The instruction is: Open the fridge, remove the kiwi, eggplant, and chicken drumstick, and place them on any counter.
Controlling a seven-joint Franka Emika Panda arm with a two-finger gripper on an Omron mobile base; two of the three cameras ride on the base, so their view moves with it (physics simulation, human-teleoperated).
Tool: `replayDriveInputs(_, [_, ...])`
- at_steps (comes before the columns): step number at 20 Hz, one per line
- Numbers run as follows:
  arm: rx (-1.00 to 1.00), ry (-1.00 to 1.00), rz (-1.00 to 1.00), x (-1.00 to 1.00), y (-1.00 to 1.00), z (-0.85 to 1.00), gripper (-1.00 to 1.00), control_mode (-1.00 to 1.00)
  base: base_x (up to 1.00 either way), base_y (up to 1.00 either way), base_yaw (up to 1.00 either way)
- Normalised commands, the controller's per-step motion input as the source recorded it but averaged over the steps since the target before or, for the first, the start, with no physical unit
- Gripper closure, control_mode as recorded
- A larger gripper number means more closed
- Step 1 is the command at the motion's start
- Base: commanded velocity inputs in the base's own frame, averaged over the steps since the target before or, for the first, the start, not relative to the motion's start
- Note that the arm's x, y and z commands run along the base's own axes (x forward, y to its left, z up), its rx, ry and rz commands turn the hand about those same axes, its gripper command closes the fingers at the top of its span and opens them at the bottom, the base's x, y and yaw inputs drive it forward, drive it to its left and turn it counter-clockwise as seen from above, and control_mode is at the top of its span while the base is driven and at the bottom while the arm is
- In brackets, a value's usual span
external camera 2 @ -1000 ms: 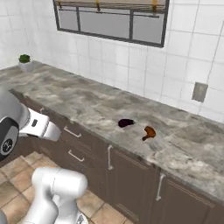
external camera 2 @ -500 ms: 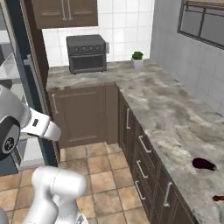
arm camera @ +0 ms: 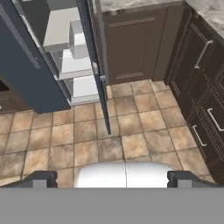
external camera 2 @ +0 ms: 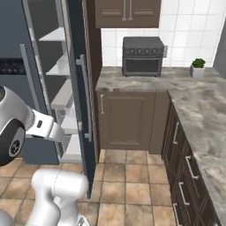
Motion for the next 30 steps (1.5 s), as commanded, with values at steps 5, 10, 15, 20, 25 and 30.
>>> replayDriveInputs(5, [0.00,0.00,0.00,0.00,0.00,0.00,-1.00,1.00,0.38,0.82,0.05])
replayDriveInputs(10, [0.00,0.00,0.00,0.00,0.00,0.00,-1.00,1.00,0.31,0.81,0.00])
replayDriveInputs(15, [0.00,0.00,0.00,0.00,0.00,0.00,-1.00,1.00,0.37,0.54,0.00])
replayDriveInputs(20, [0.00,0.00,0.00,0.00,0.00,0.00,-1.00,1.00,0.40,0.35,0.00])
replayDriveInputs(25, [0.00,0.00,0.00,0.00,0.00,0.00,-1.00,1.00,0.51,0.25,0.00])
replayDriveInputs(30, [0.00,0.00,0.00,0.00,0.00,0.00,-1.00,1.00,0.57,0.18,0.00])
